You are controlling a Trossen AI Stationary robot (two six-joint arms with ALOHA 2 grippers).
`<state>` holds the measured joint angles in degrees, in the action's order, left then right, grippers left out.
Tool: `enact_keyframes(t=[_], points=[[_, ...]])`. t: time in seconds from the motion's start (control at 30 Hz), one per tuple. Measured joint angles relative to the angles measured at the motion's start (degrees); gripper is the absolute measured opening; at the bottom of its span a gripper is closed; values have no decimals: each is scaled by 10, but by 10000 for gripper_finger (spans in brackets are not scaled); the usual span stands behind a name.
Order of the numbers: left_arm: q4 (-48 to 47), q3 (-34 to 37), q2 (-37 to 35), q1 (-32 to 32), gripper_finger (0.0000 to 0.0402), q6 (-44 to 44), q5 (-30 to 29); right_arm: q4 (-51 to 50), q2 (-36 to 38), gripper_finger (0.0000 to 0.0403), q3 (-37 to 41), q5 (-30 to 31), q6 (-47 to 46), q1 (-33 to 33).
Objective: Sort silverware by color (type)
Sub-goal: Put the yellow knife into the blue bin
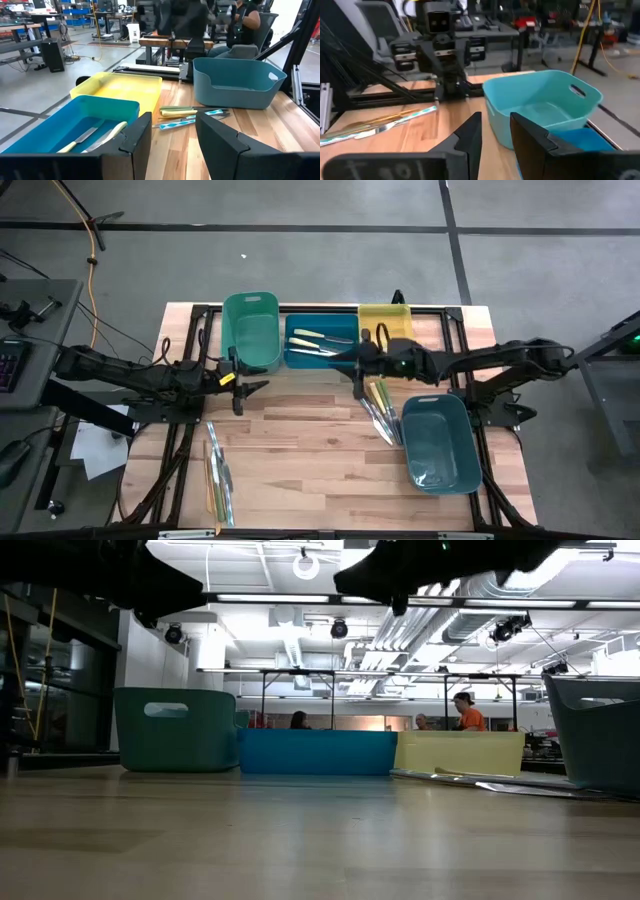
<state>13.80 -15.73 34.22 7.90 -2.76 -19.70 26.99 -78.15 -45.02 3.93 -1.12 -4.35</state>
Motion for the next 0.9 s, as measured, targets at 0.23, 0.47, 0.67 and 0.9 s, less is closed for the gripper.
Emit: enact_keyframes(t=[0.23, 0.47, 0.67, 0.9], points=[[-5, 0, 0, 0, 145, 0, 0, 118, -15, 97, 67, 3, 51, 2], [-3, 0, 0, 0, 145, 0, 0, 125, -15, 97, 65, 19, 50, 2], [-3, 0, 0, 0, 145, 0, 0, 119, -15, 97, 65, 19, 49, 2], [-4, 0, 0, 0, 145, 0, 0, 119, -15, 97, 65, 19, 46, 3]])
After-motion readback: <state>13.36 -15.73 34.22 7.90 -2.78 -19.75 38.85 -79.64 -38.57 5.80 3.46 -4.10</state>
